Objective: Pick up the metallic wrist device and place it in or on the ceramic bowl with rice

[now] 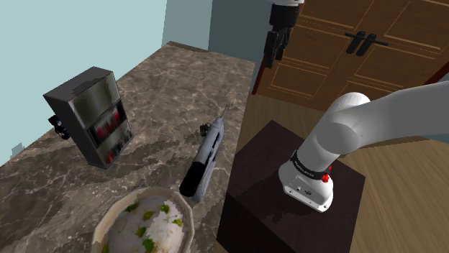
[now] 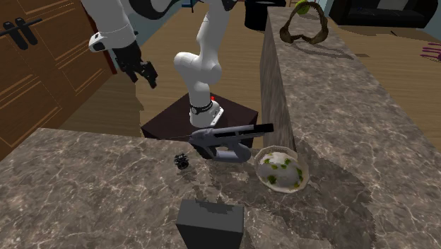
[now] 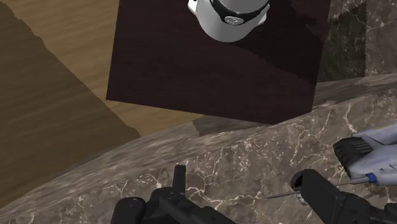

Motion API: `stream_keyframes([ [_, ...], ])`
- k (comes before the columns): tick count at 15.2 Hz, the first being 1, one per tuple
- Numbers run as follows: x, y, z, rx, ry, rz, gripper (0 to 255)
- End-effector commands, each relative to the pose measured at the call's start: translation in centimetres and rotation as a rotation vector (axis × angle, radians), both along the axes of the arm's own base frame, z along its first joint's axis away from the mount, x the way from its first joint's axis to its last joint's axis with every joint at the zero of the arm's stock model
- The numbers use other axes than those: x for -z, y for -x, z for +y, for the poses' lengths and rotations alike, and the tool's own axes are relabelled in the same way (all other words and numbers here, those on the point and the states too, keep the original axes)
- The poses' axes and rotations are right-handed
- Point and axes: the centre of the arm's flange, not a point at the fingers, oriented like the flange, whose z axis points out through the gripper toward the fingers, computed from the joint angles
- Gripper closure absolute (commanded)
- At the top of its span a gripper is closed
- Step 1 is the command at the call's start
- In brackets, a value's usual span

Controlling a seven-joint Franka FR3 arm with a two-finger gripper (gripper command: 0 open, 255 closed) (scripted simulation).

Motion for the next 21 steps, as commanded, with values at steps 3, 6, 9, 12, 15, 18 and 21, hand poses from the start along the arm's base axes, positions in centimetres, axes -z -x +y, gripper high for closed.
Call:
stream_keyframes([
  [3,1.7,-0.3,1.9,-0.004,0.001,-0.015,0],
  [6,4.3,-0.8,4.8,-0.009,0.002,-0.037,0],
  [9,6.9,-1.3,7.6,-0.014,0.004,-0.059,0],
  [12,9.5,-1.8,10.5,-0.019,0.005,-0.081,0],
  [15,12.1,-2.4,13.3,-0.025,0.006,-0.103,0],
  [18,14.7,-3.1,16.2,-0.030,0.008,-0.125,0],
  [21,17.2,-3.7,19.1,-0.035,0.009,-0.147,0],
])
